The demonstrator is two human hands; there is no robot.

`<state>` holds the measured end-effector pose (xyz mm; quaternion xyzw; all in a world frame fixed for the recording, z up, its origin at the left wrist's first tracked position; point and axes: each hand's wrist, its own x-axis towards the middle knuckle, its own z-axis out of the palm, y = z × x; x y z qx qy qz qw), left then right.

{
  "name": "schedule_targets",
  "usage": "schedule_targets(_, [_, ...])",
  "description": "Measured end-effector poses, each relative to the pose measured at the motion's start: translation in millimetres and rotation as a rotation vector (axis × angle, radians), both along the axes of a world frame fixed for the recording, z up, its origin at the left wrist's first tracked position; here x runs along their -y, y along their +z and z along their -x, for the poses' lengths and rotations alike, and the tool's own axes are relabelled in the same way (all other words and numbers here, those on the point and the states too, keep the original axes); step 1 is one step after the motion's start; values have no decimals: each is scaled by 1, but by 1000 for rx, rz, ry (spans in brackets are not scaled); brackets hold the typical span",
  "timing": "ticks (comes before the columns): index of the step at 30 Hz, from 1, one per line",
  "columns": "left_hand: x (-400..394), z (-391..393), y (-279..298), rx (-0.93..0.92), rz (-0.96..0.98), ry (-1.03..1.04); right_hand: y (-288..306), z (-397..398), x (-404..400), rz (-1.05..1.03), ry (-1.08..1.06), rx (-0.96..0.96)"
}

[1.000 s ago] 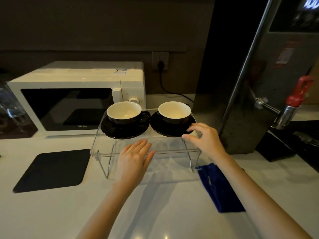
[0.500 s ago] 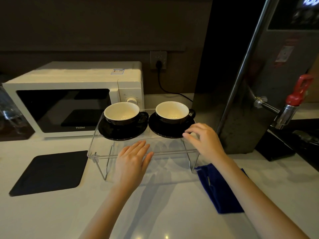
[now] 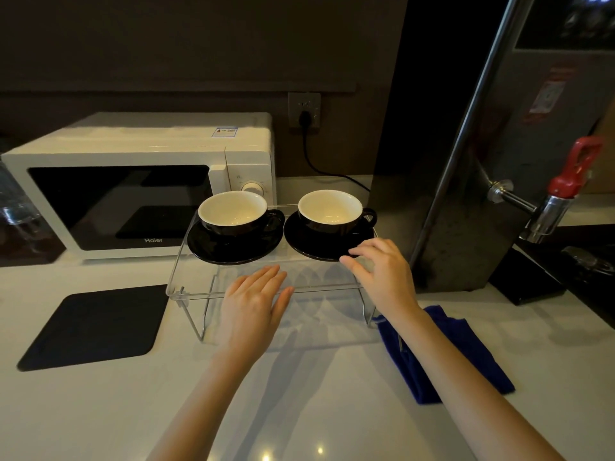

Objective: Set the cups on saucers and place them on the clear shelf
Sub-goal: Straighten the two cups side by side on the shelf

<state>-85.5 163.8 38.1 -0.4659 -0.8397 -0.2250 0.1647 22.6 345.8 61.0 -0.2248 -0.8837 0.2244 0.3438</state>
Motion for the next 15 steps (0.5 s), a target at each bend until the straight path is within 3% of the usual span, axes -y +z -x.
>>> schedule_targets(8, [3, 0, 3, 64, 16, -19, 0, -1, 2, -21, -27, 4])
schedule_targets(12, [8, 4, 14, 269, -231, -33, 5, -4, 0, -66, -20, 52])
schedule_targets(15, [10, 13, 18, 150, -230, 54, 4, -3, 1, -52, -32, 52])
